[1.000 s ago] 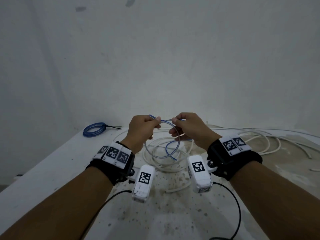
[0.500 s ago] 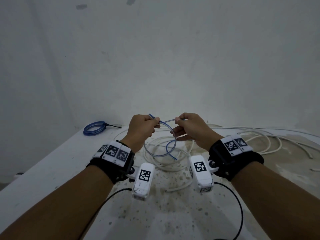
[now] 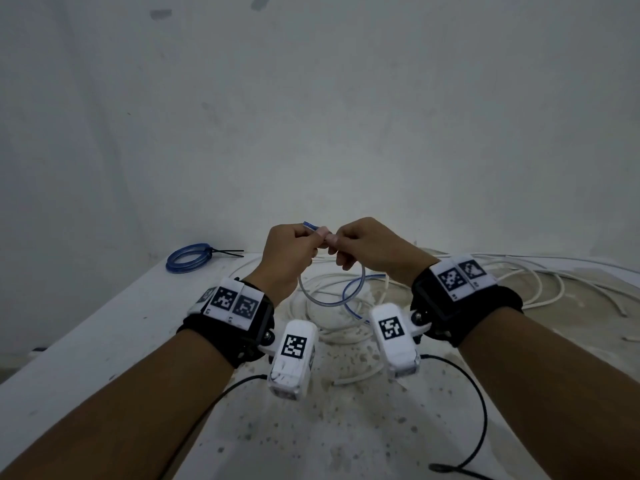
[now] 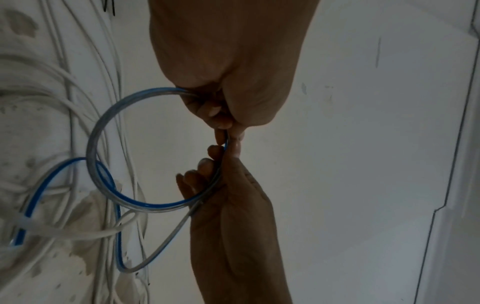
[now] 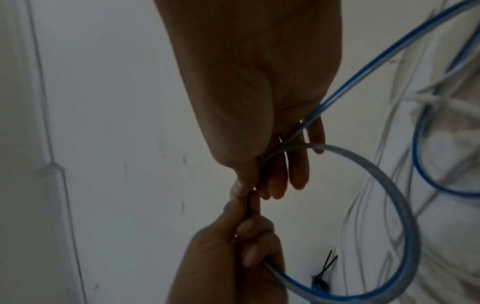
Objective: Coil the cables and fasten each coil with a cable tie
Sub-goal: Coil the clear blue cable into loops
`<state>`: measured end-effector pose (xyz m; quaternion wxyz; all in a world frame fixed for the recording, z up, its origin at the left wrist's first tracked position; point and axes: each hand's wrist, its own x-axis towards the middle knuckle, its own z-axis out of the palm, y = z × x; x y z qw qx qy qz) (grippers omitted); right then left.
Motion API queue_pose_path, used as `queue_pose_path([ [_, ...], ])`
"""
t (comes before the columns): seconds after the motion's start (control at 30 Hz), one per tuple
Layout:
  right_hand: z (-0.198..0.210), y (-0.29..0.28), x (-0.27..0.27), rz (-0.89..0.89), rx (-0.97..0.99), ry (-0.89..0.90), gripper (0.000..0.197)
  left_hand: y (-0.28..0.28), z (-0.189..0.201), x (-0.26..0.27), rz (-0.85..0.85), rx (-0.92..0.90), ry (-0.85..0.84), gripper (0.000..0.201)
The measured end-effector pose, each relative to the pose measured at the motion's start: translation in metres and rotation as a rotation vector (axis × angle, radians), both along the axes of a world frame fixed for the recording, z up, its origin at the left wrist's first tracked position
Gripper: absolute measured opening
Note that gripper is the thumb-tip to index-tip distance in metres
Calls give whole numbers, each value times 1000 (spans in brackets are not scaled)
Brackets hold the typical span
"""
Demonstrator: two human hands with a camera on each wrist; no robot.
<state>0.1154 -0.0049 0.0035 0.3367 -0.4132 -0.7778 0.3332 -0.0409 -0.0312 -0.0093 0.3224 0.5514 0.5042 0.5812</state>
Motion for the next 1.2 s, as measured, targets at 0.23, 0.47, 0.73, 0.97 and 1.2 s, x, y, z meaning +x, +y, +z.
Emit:
queue_pose_path([
  [0.23, 5, 3, 4, 23, -400, 293, 33, 2, 3, 4, -16, 10, -21, 20],
  [0.47, 16, 9, 12, -53, -513, 464, 33, 7, -2, 5, 59, -102, -28, 34],
  [0.73, 38, 2, 18, -263, -349, 902, 34, -33, -11, 36, -263, -600, 100, 61],
  [0.97, 40, -9, 34, -328, -293, 1066, 32, 7, 4, 86, -325, -642, -926, 31],
  [1.2, 40, -17, 81, -476, -164, 1057, 34, 4, 20, 128, -169, -380, -618, 26],
])
